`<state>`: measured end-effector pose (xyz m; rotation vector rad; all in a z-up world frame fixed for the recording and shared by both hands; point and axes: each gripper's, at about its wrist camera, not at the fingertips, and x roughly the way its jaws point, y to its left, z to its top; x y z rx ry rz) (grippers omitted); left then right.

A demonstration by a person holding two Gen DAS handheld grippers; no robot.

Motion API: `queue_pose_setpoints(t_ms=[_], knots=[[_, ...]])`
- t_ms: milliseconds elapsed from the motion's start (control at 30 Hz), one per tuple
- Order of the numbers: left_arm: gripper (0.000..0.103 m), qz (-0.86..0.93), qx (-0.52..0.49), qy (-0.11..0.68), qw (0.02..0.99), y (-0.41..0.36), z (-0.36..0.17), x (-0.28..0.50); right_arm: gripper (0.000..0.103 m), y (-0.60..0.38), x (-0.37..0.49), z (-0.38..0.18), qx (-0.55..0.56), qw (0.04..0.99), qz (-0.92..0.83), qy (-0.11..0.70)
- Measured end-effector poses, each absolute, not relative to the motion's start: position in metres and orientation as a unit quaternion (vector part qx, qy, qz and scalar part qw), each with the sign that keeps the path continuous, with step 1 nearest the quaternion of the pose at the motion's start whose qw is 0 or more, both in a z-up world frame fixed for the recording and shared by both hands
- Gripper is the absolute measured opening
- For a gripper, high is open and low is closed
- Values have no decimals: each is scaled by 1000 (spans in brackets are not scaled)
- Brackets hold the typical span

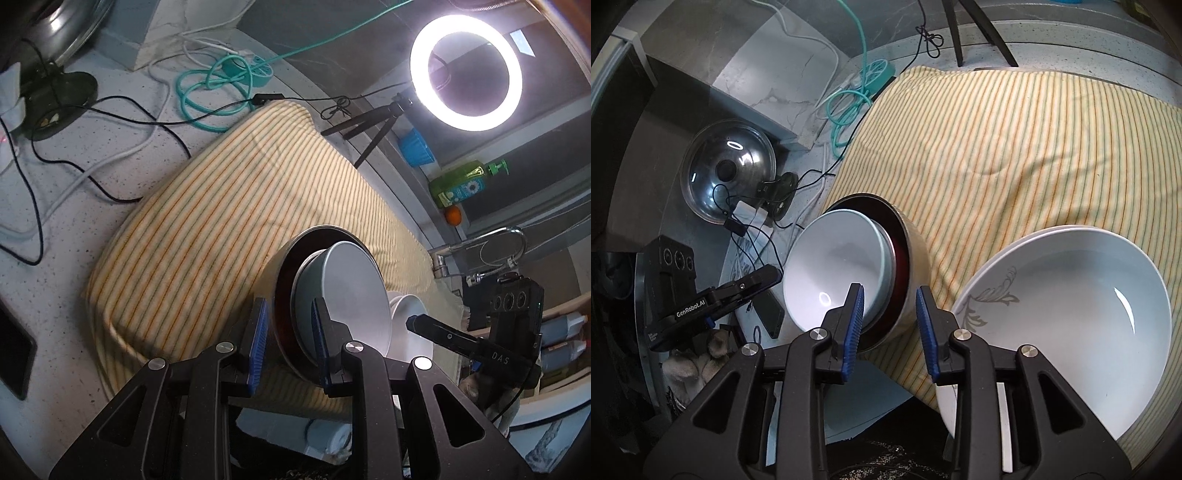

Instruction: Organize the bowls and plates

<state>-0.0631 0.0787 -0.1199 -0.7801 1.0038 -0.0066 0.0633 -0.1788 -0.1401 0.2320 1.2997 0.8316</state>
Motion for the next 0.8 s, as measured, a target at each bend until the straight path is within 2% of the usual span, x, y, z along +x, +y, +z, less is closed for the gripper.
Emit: queue_pose_setpoints(t_ms=[800], knots=[[20, 4, -357, 487, 797, 82, -152, -54, 29, -169, 79, -178, 135, 682, 363, 621]])
